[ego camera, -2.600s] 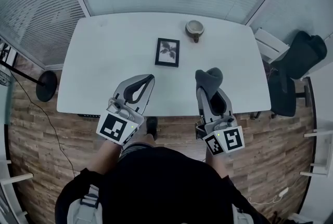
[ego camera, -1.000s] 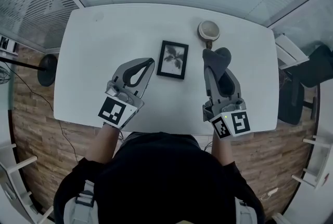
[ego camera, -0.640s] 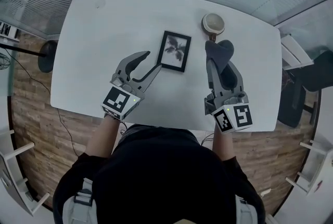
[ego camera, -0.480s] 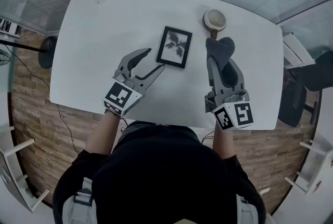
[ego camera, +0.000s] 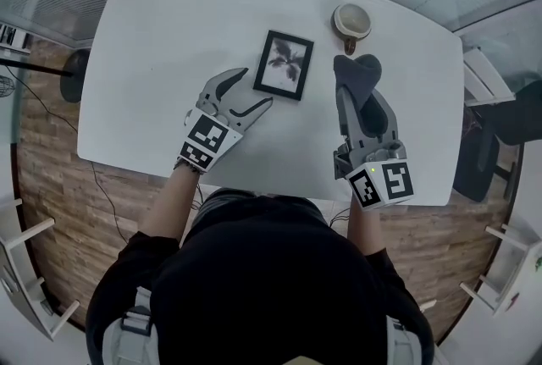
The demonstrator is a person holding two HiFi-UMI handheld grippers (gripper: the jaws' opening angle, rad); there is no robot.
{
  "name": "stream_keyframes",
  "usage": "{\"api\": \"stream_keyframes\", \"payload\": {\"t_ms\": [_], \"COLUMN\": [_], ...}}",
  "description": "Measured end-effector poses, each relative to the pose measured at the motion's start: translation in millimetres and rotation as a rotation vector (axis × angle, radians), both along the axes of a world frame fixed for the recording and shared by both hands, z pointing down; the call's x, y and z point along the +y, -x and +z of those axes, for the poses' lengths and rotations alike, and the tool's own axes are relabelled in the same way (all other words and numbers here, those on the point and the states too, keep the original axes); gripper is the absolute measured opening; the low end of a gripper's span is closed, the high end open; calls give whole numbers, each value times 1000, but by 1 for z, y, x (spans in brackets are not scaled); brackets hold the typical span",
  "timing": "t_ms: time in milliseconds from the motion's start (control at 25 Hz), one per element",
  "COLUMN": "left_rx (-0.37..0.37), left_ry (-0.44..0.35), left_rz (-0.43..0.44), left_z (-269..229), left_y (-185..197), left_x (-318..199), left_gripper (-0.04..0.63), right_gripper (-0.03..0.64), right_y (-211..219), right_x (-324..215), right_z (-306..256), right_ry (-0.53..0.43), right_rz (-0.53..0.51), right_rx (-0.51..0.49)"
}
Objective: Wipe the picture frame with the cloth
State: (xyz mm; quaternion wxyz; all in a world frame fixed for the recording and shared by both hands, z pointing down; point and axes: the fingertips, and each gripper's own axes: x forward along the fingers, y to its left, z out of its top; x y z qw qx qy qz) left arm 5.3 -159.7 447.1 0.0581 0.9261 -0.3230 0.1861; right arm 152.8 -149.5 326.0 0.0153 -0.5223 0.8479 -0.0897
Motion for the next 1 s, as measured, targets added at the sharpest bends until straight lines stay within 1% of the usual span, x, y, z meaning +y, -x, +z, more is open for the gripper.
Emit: {"api": "stream_keyframes", "payload": {"t_ms": [200,400,600,800,1000], "left_rx": [-34,-101,-124,-197,-230], "left_ry": [42,88,118,173,207], "left_rz": [6,38,46,69,92], "left_z": [14,29,37,55,62], "left_y": [-4,-5,-8,-8,-12], "left_x": [-4,-4,-9,-8,-10], "left_gripper": [310,310,310,310,310], "right_gripper": [120,120,120,120,120], "right_y": [1,5,6,12,15], "right_x": [-3,-5,-7,-7,-8], "right_z": [1,0,1,4,5], "right_ry": [4,4,4,11,17], "right_rz": [-6,-17,-7,-16,-15], "right_rx": [4,11,3,6,3]}}
